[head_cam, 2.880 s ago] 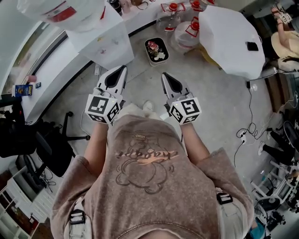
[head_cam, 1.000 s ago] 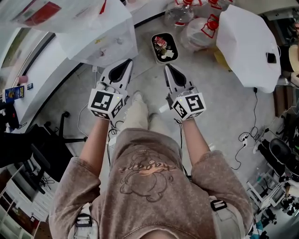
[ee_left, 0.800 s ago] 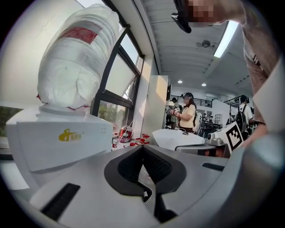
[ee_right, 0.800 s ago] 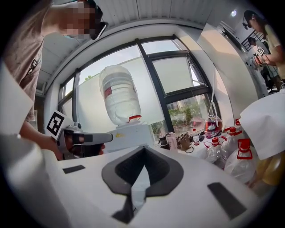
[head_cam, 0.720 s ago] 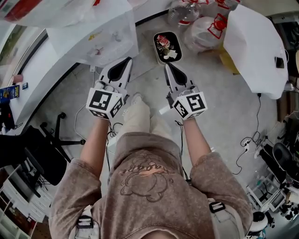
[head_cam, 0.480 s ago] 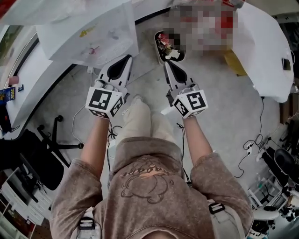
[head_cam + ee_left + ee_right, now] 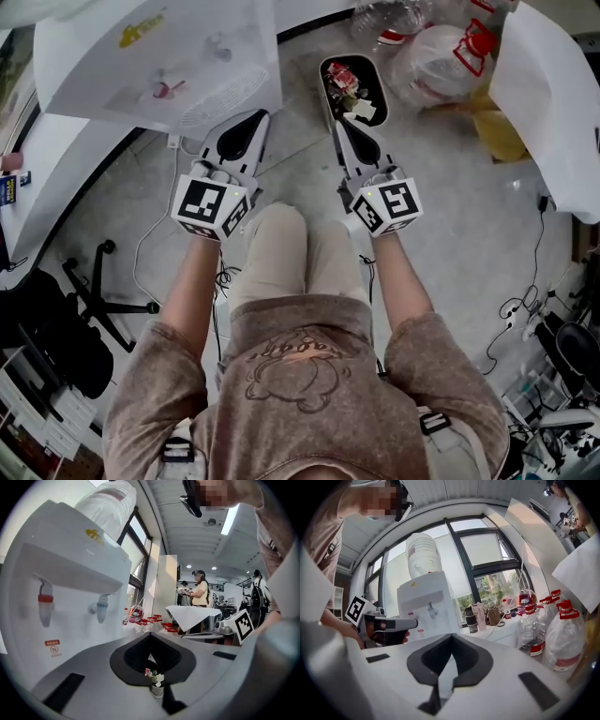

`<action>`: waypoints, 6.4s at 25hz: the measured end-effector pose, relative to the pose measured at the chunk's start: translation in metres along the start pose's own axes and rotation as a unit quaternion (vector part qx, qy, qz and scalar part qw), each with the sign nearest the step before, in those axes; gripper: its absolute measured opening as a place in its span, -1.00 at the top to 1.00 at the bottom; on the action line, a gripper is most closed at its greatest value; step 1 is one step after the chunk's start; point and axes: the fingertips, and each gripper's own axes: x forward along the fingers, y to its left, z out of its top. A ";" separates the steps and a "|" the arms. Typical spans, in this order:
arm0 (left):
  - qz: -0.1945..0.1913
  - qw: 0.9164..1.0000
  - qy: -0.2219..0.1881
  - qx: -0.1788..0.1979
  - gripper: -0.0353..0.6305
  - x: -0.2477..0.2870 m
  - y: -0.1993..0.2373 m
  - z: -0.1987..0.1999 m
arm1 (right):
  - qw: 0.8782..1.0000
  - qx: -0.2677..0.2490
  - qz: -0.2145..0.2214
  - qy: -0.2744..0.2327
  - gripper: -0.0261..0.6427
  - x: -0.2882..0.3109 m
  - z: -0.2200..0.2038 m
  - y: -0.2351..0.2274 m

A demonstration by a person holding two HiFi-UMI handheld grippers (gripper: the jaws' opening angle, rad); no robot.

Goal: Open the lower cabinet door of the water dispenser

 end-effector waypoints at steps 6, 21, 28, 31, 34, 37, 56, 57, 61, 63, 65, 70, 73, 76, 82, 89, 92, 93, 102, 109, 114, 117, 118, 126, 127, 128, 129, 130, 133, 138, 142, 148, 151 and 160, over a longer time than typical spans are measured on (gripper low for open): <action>-0.001 1.000 -0.007 0.008 0.84 0.011 0.010 -0.046 | 1.000 -0.005 0.021 -0.007 0.90 0.014 -0.041 -0.009; 0.007 1.000 -0.023 0.017 0.84 0.034 0.027 -0.125 | 0.998 -0.036 0.047 -0.013 0.90 0.043 -0.124 -0.038; 0.012 1.000 -0.019 0.017 0.84 0.027 0.028 -0.132 | 0.997 -0.036 0.059 -0.018 0.90 0.049 -0.135 -0.038; 0.015 1.000 -0.020 0.019 0.84 0.022 0.024 -0.132 | 0.997 -0.031 0.068 -0.017 0.90 0.048 -0.138 -0.032; 0.011 0.999 -0.022 0.023 0.84 0.019 0.019 -0.132 | 0.996 -0.032 0.084 -0.018 0.78 0.048 -0.138 -0.025; 0.009 0.999 -0.020 0.028 0.84 0.017 0.017 -0.134 | 0.995 -0.033 0.094 -0.017 0.71 0.049 -0.140 -0.021; 0.009 0.999 -0.014 0.028 0.84 0.026 0.030 -0.143 | 0.989 -0.025 0.142 0.034 -0.01 0.103 -0.178 -0.022; 0.010 0.999 -0.014 0.027 0.84 0.026 0.032 -0.143 | 0.989 -0.026 0.144 0.037 -0.01 0.107 -0.180 -0.023; 0.015 0.999 -0.011 0.027 0.84 0.029 0.038 -0.145 | 0.986 -0.034 0.155 0.052 -0.01 0.129 -0.191 -0.028; 0.017 1.000 -0.010 0.024 0.84 0.031 0.042 -0.148 | 0.984 -0.039 0.160 0.060 -0.03 0.141 -0.197 -0.029; 0.020 1.000 -0.008 0.021 0.84 0.031 0.045 -0.151 | 0.983 -0.047 0.163 0.068 -0.06 0.153 -0.204 -0.031; 0.020 1.000 0.002 0.021 0.84 0.033 0.053 -0.159 | 0.983 -0.044 0.162 0.074 -0.07 0.183 -0.213 -0.038; 0.020 1.000 0.003 0.018 0.84 0.034 0.056 -0.160 | 0.983 -0.038 0.166 0.076 -0.10 0.196 -0.216 -0.040; 0.019 1.000 0.004 0.018 0.84 0.036 0.059 -0.161 | 0.981 -0.043 0.170 0.087 -0.13 0.208 -0.223 -0.042; 0.020 1.000 0.011 0.020 0.84 0.034 0.064 -0.165 | 0.979 -0.041 0.173 0.101 -0.17 0.225 -0.238 -0.048; 0.022 1.000 0.011 0.013 0.84 0.036 0.071 -0.167 | 0.975 -0.042 0.191 0.102 -0.10 0.243 -0.239 -0.045; 0.022 1.000 0.010 0.010 0.84 0.037 0.074 -0.168 | 0.972 -0.052 0.204 0.105 -0.10 0.244 -0.239 -0.044; 0.022 1.000 0.010 0.009 0.84 0.038 0.075 -0.169 | 0.971 -0.052 0.207 0.106 -0.10 0.245 -0.239 -0.045; 0.021 1.000 0.011 0.003 0.84 0.040 0.074 -0.171 | 0.972 -0.048 0.206 0.101 -0.07 0.244 -0.239 -0.045; 0.022 1.000 0.008 -0.001 0.84 0.033 0.071 -0.171 | 0.974 -0.048 0.193 0.108 -0.07 0.244 -0.239 -0.043; 0.024 1.000 0.005 -0.001 0.84 0.029 0.069 -0.171 | 0.976 -0.047 0.185 0.106 -0.06 0.238 -0.240 -0.043; 0.024 1.000 0.004 -0.001 0.84 0.026 0.067 -0.171 | 0.977 -0.045 0.180 0.103 -0.06 0.230 -0.241 -0.042; 0.024 1.000 0.003 -0.001 0.84 0.025 0.065 -0.170 | 0.977 -0.045 0.178 0.104 -0.05 0.227 -0.242 -0.042; 0.023 1.000 -0.003 0.002 0.84 0.020 0.051 -0.170 | 0.977 -0.052 0.173 0.112 0.08 0.202 -0.246 -0.041; 0.022 1.000 -0.004 0.002 0.84 0.019 0.049 -0.171 | 0.977 -0.055 0.174 0.114 0.10 0.198 -0.247 -0.041; 0.022 1.000 -0.004 0.002 0.84 0.018 0.047 -0.172 | 0.976 -0.057 0.175 0.115 0.12 0.194 -0.247 -0.041; 0.021 1.000 -0.003 0.002 0.84 0.017 0.045 -0.174 | 0.976 -0.058 0.175 0.115 0.15 0.191 -0.248 -0.041; 0.020 1.000 -0.002 0.003 0.84 0.016 0.042 -0.176 | 0.976 -0.059 0.176 0.116 0.16 0.187 -0.249 -0.040; 0.016 1.000 0.002 0.004 0.84 0.011 0.033 -0.181 | 0.975 -0.063 0.178 0.118 0.17 0.176 -0.251 -0.037; 0.015 1.000 0.009 0.012 0.84 0.004 0.024 -0.187 | 0.973 -0.071 0.180 0.122 0.27 0.161 -0.255 -0.034; 0.016 1.000 0.005 0.007 0.84 -0.002 0.020 -0.188 | 0.973 -0.078 0.181 0.123 0.30 0.151 -0.257 -0.030; 0.016 1.000 0.005 0.009 0.84 -0.009 0.015 -0.189 | 0.970 -0.072 0.193 0.129 0.37 0.135 -0.261 -0.026; 0.019 1.000 0.004 0.007 0.84 -0.013 0.013 -0.191 | 0.967 -0.076 0.202 0.134 0.39 0.125 -0.263 -0.021; 0.024 1.000 0.000 0.001 0.84 -0.029 0.002 -0.193 | 0.957 -0.087 0.237 0.142 0.46 0.090 -0.273 -0.001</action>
